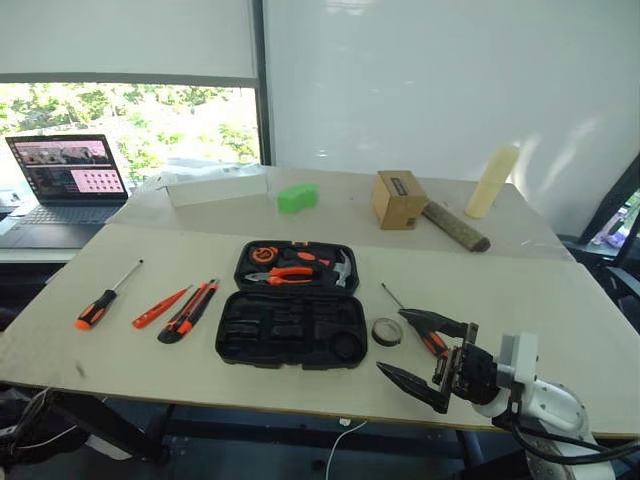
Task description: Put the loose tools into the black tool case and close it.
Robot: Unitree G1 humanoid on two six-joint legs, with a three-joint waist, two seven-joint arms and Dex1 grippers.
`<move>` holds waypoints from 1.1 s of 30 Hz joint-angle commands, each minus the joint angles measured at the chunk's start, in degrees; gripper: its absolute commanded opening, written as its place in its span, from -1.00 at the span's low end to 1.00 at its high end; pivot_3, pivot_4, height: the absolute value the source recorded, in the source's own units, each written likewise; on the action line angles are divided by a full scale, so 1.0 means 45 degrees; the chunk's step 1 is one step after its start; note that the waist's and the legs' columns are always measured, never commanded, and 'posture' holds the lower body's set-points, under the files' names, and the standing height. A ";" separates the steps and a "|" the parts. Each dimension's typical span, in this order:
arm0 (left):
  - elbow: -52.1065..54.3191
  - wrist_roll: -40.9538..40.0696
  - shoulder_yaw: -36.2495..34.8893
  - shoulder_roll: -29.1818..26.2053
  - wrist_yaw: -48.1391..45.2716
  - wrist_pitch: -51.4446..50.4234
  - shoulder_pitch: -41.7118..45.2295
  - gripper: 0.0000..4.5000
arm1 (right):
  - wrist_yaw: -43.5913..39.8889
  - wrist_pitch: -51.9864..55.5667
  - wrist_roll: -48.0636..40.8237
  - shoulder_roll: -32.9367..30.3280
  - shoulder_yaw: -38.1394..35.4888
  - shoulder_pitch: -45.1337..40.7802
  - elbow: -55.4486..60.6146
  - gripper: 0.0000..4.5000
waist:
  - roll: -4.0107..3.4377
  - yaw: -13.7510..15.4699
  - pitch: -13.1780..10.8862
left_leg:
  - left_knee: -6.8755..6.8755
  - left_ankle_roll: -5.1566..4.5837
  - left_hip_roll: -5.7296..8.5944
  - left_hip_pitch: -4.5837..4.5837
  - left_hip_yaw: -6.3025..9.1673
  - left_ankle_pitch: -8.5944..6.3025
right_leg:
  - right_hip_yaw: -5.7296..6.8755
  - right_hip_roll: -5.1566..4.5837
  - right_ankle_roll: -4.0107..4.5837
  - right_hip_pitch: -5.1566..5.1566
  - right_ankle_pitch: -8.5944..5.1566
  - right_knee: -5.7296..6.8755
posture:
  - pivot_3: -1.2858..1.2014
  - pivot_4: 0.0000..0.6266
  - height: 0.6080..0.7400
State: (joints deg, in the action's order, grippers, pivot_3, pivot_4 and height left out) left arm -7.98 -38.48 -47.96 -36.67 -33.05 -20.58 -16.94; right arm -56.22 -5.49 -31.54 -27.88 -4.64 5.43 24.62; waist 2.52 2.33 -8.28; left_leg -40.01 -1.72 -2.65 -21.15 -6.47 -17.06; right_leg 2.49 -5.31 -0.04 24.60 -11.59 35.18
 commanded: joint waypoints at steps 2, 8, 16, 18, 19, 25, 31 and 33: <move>-0.0799 0.0015 0.0548 -0.2393 0.0563 -0.1742 0.2725 0.99 | -0.0133 -0.0374 0.0054 -0.0077 -0.0036 -0.0029 0.0126 1.00 | 0.0013 0.0002 0.0003 | 0.0001 0.0010 -0.0009 0.0009 0.0001 0.0006 | -0.0001 0.0011 0.0007 -0.0041 0.0008 0.0015 | 0.03 -0.52 1.00; -0.5108 0.1806 0.4319 -0.5384 -0.0326 -0.4390 0.7786 0.99 | -0.0126 -0.0290 0.0202 -0.0044 0.0275 -0.0353 -0.0075 1.00 | 0.0012 -0.0297 0.0003 | 0.0043 0.0047 0.0007 0.0027 -0.0017 0.0032 | -0.0003 0.0044 -0.0018 -0.0022 0.0028 0.0041 | 0.03 -0.52 1.00; -1.0885 0.4877 0.7985 -0.5432 -0.1634 -0.4094 1.2666 0.99 | -0.0018 -0.0258 0.0322 -0.0044 0.0374 -0.0763 -0.0291 1.00 | 0.0015 -0.0638 -0.0014 | 0.0050 0.0183 0.0041 -0.0032 -0.0105 0.0100 | -0.0019 0.0081 -0.0002 0.0075 -0.0018 0.0153 | 0.03 -0.52 1.00; -1.1972 0.5367 0.8351 -0.5202 -0.1759 -0.3796 1.3395 0.87 | 0.0113 -0.0259 0.0383 -0.0076 0.0246 -0.0758 -0.0269 1.00 | 0.0017 -0.0637 -0.0014 | 0.0049 0.0189 0.0042 -0.0052 -0.0106 0.0104 | -0.0020 0.0082 0.0001 0.0094 -0.0020 0.0151 | 0.03 -0.52 1.00; -1.2355 0.5546 0.8453 -0.5134 -0.1855 -0.3709 1.3650 0.75 | 0.0165 -0.0263 0.0410 -0.0085 0.0206 -0.0746 -0.0258 1.00 | 0.0018 -0.0627 -0.0014 | 0.0048 0.0188 0.0043 -0.0053 -0.0106 0.0103 | -0.0023 0.0080 0.0001 0.0094 -0.0020 0.0153 | 0.03 -0.52 1.00; -1.3449 0.5877 0.8097 -0.5352 -0.2562 -0.2171 1.4431 -0.16 | 0.0480 -0.0185 0.0472 -0.0228 -0.0057 -0.0474 -0.0004 1.00 | 0.0020 -0.0545 -0.0015 | 0.0035 0.0126 0.0053 -0.0051 -0.0110 0.0068 | -0.0021 0.0042 -0.0007 0.0096 -0.0024 0.0155 | 0.03 -0.52 1.00; -1.1943 0.5001 0.7543 -0.5387 -0.7645 0.1107 1.4430 -0.62 | 0.0757 -0.0089 0.0315 -0.0712 -0.0690 -0.0141 0.0192 1.00 | 0.0061 -0.0448 -0.0031 | 0.0015 0.0129 0.0047 -0.0076 -0.0104 0.0069 | -0.0005 0.0038 -0.0005 0.0113 -0.0024 0.0170 | 0.03 -0.52 1.00; -1.0003 0.4808 0.8380 -0.4919 -1.0556 0.2104 1.4326 -0.62 | 0.0748 0.0011 0.0151 -0.1035 -0.1168 -0.0005 0.0200 1.00 | 0.0063 -0.0361 -0.0031 | -0.0010 0.0138 0.0042 -0.0105 -0.0100 0.0074 | 0.0004 0.0037 -0.0005 0.0122 -0.0023 0.0169 | 0.03 -0.52 1.00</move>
State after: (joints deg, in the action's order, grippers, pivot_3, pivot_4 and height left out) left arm -62.36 -14.82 -12.33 -59.29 -68.01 -16.73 46.70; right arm -53.28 -5.62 -29.46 -31.20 -6.40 5.28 23.25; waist 2.80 0.71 -8.42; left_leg -40.13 -1.07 -2.45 -21.71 -6.91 -16.71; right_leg 2.54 -5.15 -0.07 25.16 -11.69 35.93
